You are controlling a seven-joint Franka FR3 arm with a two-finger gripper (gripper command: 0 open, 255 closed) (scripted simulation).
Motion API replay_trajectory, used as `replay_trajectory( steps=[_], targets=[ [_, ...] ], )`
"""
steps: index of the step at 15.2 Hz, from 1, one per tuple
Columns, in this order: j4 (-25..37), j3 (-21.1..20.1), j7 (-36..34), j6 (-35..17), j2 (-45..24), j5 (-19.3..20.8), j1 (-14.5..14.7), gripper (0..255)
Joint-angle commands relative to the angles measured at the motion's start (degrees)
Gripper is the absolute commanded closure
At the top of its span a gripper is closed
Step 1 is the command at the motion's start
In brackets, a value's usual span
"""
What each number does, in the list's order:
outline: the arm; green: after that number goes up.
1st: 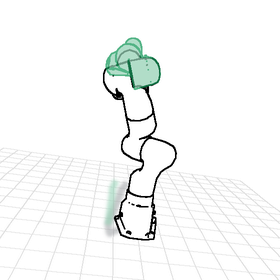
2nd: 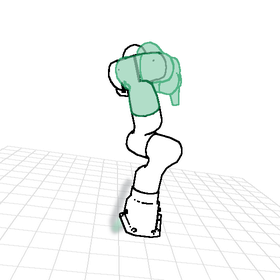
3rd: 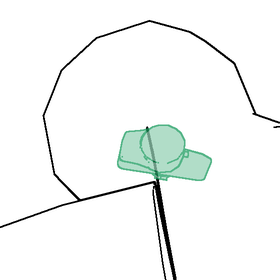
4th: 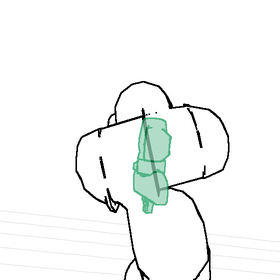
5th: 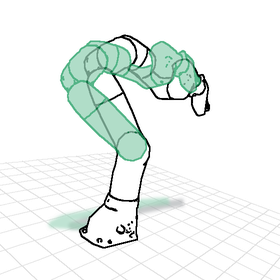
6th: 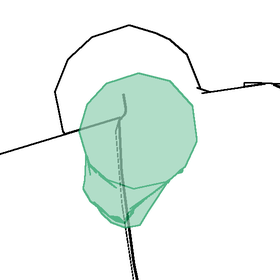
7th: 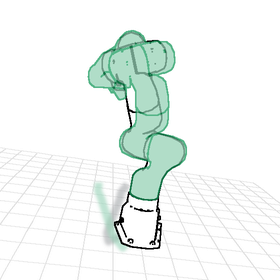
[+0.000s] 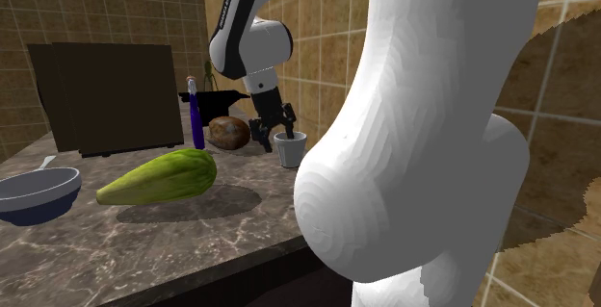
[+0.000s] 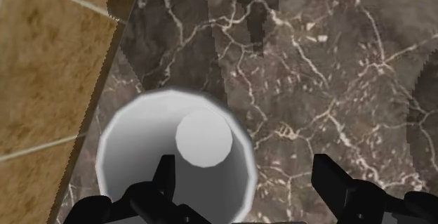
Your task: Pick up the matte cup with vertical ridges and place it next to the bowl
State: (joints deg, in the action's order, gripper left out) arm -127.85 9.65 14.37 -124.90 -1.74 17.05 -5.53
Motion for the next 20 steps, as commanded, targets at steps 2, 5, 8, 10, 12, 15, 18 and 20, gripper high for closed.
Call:
replay_trajectory(
  steps=[2, 5, 8, 10, 12, 15, 18, 20],
  targets=[
    [-0.04, 0.02, 0.01, -0.11, -0.05, 0.01, -0.02, 0],
    [-0.04, 0.02, 0.01, -0.1, -0.05, 0.01, -0.02, 255],
    [-0.04, 0.02, 0.01, -0.1, -0.05, 0.01, -0.02, 255],
    [-0.05, 0.02, 0.01, -0.11, -0.04, 0.02, -0.02, 255],
    [-0.06, 0.04, 0.05, -0.12, -0.03, 0.02, -0.04, 255],
    [0.26, -0.01, 0.17, 0.62, 0.39, -0.05, 0.0, 255],
    [1.27, -0.09, 0.66, 2.84, 1.64, -0.25, 0.08, 255],
    [2.0, -0.15, 0.98, 4.31, 2.41, -0.38, 0.14, 255]
  ],
)
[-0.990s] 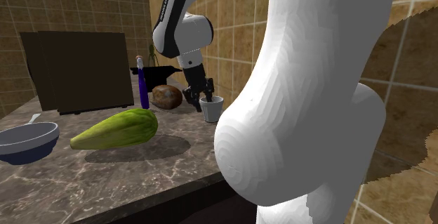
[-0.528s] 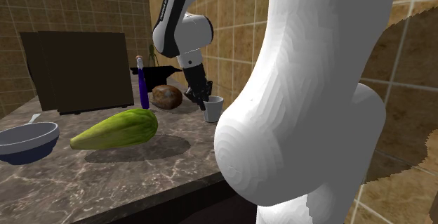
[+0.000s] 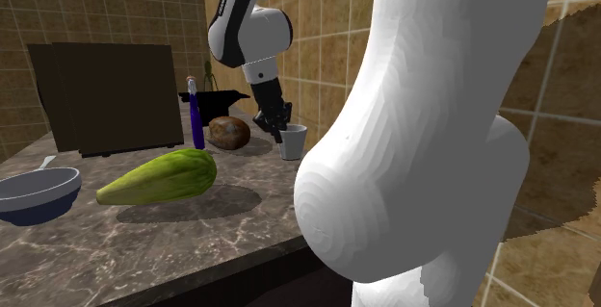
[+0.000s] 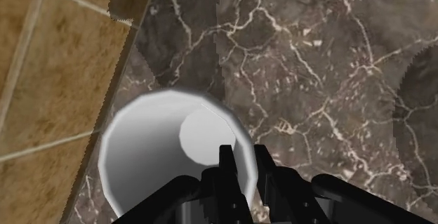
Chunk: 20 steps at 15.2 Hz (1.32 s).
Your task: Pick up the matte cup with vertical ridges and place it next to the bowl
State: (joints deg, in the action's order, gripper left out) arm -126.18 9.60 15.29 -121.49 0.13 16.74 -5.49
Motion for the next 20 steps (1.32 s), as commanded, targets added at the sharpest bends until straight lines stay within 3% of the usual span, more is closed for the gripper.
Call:
replay_trajectory(
  steps=[1, 20],
  targets=[
    [0.72, -0.12, 0.22, 1.64, 0.91, -0.13, 0.12, 255],
    [10.29, -0.68, 3.18, 15.68, 5.64, -1.13, 0.57, 255]
  ],
)
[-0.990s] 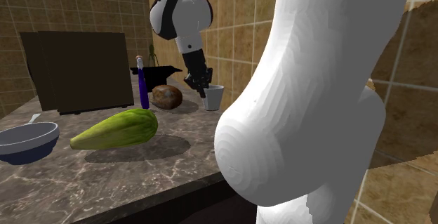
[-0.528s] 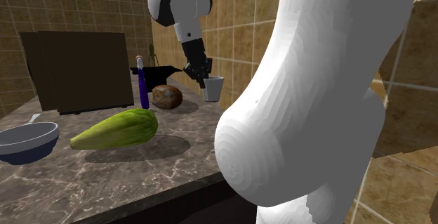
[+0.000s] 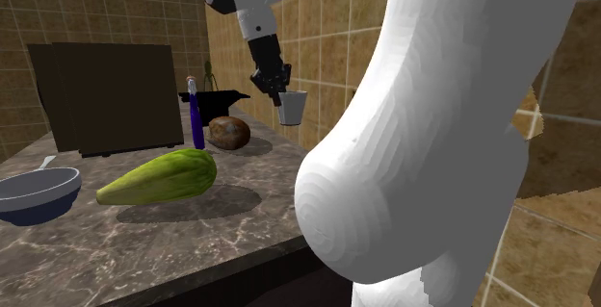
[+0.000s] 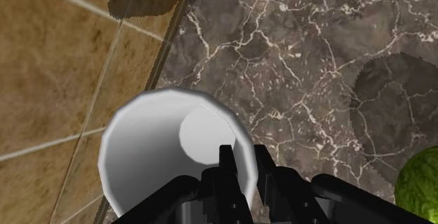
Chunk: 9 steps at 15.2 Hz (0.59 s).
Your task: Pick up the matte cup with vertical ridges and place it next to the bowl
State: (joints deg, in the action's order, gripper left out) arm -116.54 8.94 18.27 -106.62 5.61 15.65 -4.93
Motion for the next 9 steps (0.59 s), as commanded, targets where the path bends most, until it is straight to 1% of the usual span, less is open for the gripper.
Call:
replay_trajectory(
  steps=[1, 5, 9],
  targets=[
    [1.28, -0.05, 0.35, 1.55, 0.3, -0.08, 0.03, 255],
    [3.78, -0.16, 0.94, 4.36, 0.67, -0.24, 0.1, 255],
    [2.18, -3.3, -4.37, 5.8, 2.35, -0.96, 2.64, 255]
  ],
)
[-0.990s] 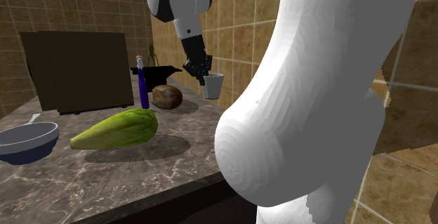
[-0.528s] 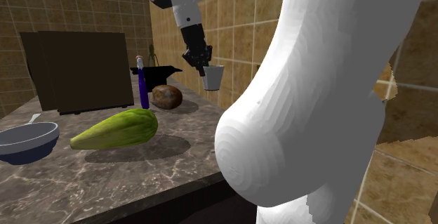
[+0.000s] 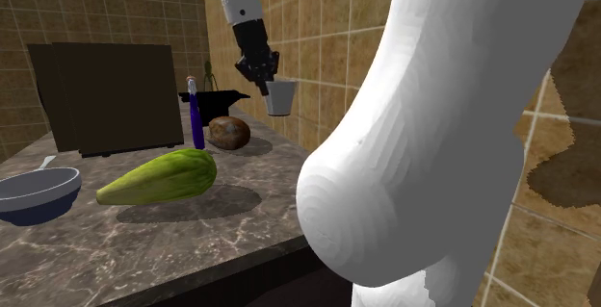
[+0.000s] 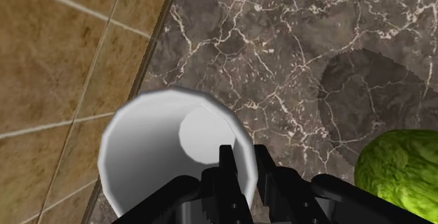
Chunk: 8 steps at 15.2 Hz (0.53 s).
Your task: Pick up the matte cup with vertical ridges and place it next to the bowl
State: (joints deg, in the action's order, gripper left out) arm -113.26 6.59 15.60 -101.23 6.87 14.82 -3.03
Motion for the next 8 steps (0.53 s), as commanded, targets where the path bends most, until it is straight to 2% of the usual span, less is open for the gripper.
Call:
replay_trajectory(
  steps=[1, 8],
  targets=[
    [-1.34, -1.73, -3.01, 0.77, 1.37, -0.37, 1.39, 255],
    [-1.2, -7.35, -12.16, 3.36, 1.67, -2.48, 5.83, 255]
  ],
)
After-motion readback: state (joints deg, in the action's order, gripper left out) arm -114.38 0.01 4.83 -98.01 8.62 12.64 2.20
